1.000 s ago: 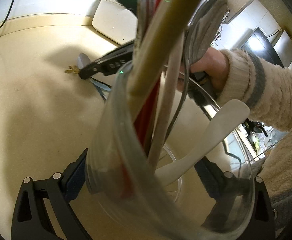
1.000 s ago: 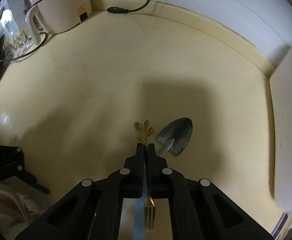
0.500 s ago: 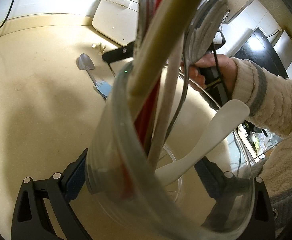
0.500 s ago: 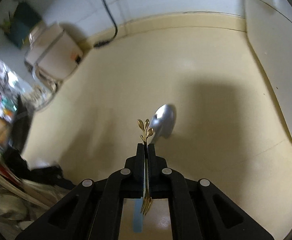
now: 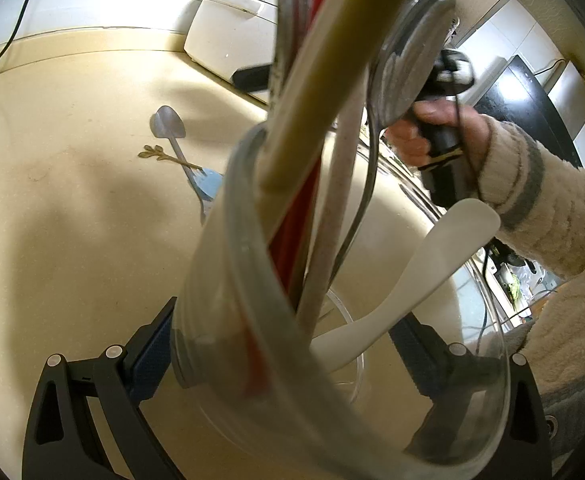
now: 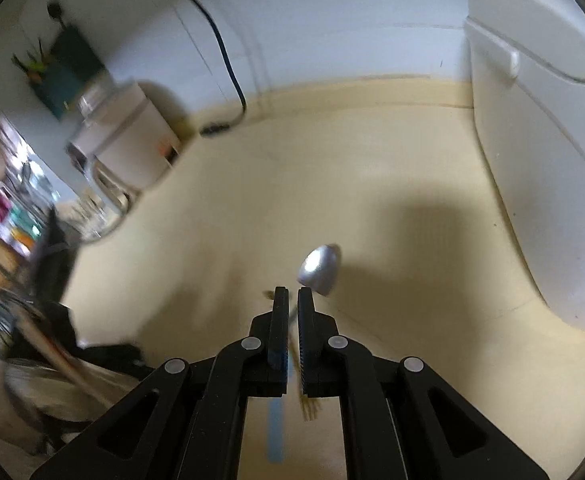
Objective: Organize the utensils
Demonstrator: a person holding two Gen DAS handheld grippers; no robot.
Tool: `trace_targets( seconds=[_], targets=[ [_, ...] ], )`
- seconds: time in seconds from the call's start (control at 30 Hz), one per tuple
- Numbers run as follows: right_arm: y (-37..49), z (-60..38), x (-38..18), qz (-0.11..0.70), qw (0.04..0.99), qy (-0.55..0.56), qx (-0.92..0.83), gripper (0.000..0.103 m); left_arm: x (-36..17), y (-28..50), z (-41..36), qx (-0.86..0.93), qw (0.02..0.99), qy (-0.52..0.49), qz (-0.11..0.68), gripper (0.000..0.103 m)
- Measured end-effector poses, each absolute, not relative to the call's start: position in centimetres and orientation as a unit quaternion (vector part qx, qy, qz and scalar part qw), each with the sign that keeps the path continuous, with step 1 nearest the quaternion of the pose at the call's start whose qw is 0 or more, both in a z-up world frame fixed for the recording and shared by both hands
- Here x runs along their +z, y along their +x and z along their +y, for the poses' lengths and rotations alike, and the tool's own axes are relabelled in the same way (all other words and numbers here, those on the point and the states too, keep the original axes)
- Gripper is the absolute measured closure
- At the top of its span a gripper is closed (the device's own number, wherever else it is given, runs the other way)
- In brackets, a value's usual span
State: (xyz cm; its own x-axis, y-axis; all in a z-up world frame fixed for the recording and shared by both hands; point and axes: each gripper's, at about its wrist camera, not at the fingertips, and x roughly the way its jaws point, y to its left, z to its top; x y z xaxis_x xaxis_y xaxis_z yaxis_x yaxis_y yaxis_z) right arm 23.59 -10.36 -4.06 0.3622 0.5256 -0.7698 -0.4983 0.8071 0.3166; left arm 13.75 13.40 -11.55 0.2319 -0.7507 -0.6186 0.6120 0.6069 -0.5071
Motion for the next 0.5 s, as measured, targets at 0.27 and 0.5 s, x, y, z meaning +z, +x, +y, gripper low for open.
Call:
trace_targets(
  seconds=[0.27,0.5],
  targets=[
    [23.8,-4.1,-7.5,0.496,0.792,-0.114,0.337,0.088,-11.5,13.8,13.6,-0.437,0.78,-0.081,0.44,0.005],
    [24.3,-3.6,-6.9,0.463,0.817,-0.14,0.314,0.084,-11.6,13.9,13.6,-0.437,0.78,-0.081,0.44,0.005]
  ],
)
